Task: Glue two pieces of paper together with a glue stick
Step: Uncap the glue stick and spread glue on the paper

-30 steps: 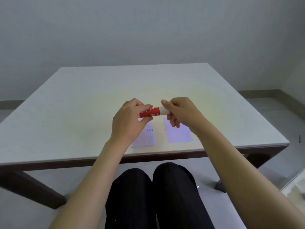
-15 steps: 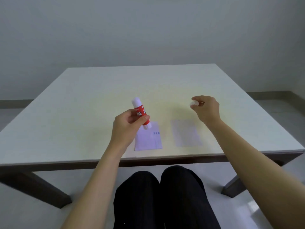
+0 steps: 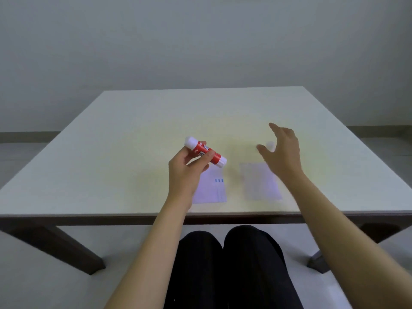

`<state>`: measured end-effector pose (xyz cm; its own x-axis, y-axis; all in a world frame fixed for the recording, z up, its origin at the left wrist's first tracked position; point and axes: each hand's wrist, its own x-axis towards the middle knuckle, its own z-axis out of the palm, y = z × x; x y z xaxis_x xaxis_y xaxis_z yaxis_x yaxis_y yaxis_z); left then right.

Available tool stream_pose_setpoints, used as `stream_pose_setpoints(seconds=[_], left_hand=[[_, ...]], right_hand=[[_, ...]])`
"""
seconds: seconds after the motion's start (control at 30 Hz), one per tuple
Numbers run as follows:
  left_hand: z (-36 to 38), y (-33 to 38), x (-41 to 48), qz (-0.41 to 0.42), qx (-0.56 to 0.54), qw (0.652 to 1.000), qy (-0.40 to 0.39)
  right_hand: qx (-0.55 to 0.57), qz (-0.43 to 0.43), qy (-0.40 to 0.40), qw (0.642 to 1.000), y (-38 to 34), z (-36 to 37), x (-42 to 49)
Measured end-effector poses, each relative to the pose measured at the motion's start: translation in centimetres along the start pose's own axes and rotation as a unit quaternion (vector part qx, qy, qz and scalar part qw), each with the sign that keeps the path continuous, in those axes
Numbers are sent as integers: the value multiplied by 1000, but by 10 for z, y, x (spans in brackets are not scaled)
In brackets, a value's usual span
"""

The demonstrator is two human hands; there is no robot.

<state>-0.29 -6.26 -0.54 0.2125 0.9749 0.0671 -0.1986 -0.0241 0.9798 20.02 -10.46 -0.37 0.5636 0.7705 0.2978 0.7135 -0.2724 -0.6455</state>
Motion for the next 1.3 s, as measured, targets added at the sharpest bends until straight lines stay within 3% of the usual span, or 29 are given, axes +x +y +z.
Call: stream_pose_setpoints(seconds=[0.07,0.2,0.43,0.67,0.83,0.93,1.03,1.13,1.3], left_hand=[[9,-2,-1,-19,-26,999,31],[26,-7,-8,-75,-86,991,68],[32,-12,-16,-125,-126,982,57],[41,-2,-23,-77,-127,989,17],[40,7,-21,-21,-109,993,45],[42,8,-21,-27,-110,992,50],[42,7,-22,-31,-100,993,51],[39,5,-22,-32,-90,994,44],[39,4,-22,-27,-90,994,47]], right_hand=[[101,-41,20,994,-25,-1,-21],[307,-43,-48,950,-58,8,-62],[361,21,-40,931,-53,18,-73],[319,108,-26,941,-55,14,-70],[383,16,-72,921,-52,2,-72],[421,-3,-81,904,-55,1,-71],[405,80,-113,903,-57,3,-67],[450,189,-176,855,-60,1,-63],[423,40,-100,900,-55,1,-67]])
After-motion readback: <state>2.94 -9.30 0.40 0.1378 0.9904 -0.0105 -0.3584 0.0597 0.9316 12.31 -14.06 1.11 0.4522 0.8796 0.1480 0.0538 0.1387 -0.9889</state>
